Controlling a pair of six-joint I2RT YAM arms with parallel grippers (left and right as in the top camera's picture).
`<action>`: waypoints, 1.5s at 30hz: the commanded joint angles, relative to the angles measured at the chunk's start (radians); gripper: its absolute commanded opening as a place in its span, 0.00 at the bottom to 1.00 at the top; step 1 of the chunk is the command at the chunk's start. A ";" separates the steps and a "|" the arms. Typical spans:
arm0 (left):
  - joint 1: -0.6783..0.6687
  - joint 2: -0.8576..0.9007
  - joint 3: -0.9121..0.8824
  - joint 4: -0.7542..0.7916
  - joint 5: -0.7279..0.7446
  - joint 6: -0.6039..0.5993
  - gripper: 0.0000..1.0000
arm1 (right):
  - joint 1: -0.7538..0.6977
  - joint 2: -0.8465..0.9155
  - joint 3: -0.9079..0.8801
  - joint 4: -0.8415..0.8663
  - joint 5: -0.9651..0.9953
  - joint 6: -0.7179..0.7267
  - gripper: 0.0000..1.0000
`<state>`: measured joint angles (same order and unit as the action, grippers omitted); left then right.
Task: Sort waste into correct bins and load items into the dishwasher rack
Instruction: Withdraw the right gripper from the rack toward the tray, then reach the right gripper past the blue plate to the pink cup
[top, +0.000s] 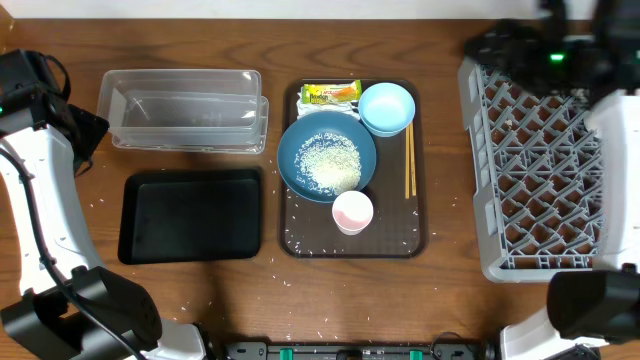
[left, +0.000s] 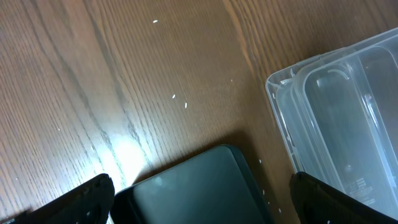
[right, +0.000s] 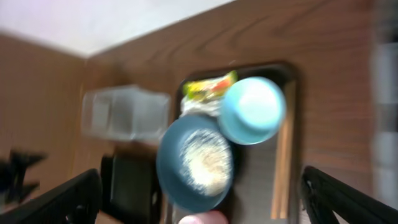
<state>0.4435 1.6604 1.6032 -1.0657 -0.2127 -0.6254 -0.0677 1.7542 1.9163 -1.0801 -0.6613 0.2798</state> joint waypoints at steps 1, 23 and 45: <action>0.003 0.003 0.005 0.000 -0.008 -0.005 0.93 | 0.068 -0.003 0.000 0.006 -0.010 -0.030 0.99; 0.003 0.003 0.005 0.000 -0.008 -0.005 0.93 | 0.547 -0.001 0.000 -0.077 0.271 0.109 0.99; 0.003 0.003 0.005 0.000 -0.008 -0.005 0.93 | 0.795 -0.001 -0.007 -0.171 0.692 0.193 0.99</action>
<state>0.4435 1.6604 1.6032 -1.0657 -0.2123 -0.6250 0.7177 1.7546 1.9163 -1.2560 -0.0795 0.4118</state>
